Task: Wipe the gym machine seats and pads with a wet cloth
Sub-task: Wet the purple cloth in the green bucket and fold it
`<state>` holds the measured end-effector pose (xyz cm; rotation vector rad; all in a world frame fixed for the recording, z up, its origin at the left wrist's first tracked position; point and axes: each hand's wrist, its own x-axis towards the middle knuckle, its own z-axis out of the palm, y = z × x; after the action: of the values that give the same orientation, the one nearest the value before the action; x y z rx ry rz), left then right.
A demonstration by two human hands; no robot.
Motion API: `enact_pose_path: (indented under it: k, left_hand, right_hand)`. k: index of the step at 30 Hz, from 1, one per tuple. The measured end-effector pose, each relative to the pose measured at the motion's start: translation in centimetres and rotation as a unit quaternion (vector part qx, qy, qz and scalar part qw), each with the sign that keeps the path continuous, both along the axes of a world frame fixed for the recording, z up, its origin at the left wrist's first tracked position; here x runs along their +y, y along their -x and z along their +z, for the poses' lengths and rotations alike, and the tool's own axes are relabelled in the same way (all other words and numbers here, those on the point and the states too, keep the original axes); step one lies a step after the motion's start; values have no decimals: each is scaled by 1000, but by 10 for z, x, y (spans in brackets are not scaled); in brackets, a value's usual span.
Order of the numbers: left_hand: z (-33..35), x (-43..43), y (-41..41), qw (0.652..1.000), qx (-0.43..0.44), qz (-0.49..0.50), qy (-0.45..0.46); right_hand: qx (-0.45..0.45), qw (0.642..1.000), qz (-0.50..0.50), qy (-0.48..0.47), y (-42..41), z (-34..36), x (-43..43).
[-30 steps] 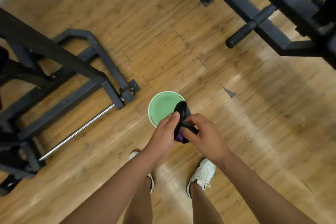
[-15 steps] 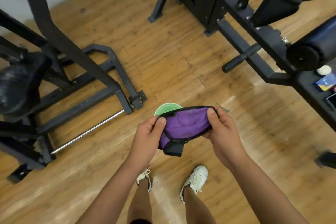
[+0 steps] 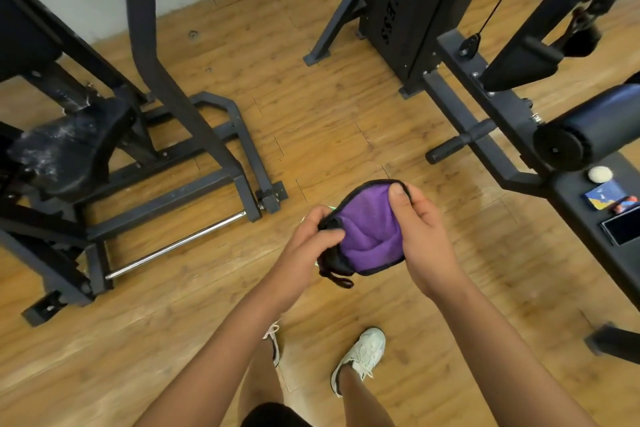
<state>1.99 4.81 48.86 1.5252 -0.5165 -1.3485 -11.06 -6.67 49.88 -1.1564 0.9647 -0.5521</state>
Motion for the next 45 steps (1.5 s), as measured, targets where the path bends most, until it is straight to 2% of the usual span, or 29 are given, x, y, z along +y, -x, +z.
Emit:
enact_pose_path:
  k: [5, 9, 14, 17, 19, 20, 22, 23, 24, 26, 28, 29, 30, 32, 34, 37, 39, 42, 45]
  left_hand:
    - [38, 14, 0, 999, 11, 42, -8]
    - [63, 30, -2, 999, -42, 8, -3]
    - [89, 43, -1, 994, 27, 85, -55]
    - [112, 44, -4, 993, -74, 84, -30]
    - [122, 51, -6, 981, -187, 55, 7]
    - [125, 56, -9, 963, -264, 35, 26]
    - [133, 64, -13, 916, -396, 30, 59]
    - [135, 66, -16, 903, -421, 42, 71]
    - [137, 68, -18, 905, -416, 54, 67]
    - [138, 71, -21, 949, -297, 100, 39]
    - [145, 77, -23, 981, -66, 180, -9]
    - [149, 80, -26, 971, 67, 228, -33]
    - [156, 84, -26, 945, 180, 269, -38]
    - [161, 99, -26, 897, 280, 342, 5]
    - [161, 115, -26, 865, 304, 392, 72]
    - [151, 140, -31, 874, 294, 370, 109]
    - [147, 155, -40, 876, 285, 369, 121]
    - [145, 177, -61, 894, 252, 356, 106]
    - [144, 204, -89, 909, 235, 332, 86]
  right_hand:
    - [63, 975, 138, 163, 14, 33, -19]
    - [69, 956, 208, 194, 26, 63, -27]
    - [47, 950, 248, 185, 34, 92, -23]
    - [31, 942, 276, 189, 32, 105, -20]
    - [19, 940, 279, 197, 28, 113, -16]
    - [13, 943, 270, 193, 25, 117, -13]
    - [9, 961, 231, 152, 18, 124, -7]
    - [8, 973, 205, 106, 14, 126, -4]
    - [4, 982, 181, 48, 12, 127, -1]
    - [-34, 982, 172, -76, 8, 126, 4]
    - [-87, 961, 184, -187, 9, 124, 5]
    - [-115, 948, 191, -229, 12, 125, 6]
    - [-147, 933, 197, -263, 13, 125, 8]
    - [-216, 902, 202, -314, 10, 121, 18]
    - [-256, 886, 188, -337, -1, 116, 33]
    - [-271, 891, 137, -337, -26, 113, 54]
    - [-253, 910, 117, -308, -43, 115, 64]
    - [-157, 957, 154, -191, -67, 117, 80]
    - [-38, 979, 188, -75, -90, 113, 99]
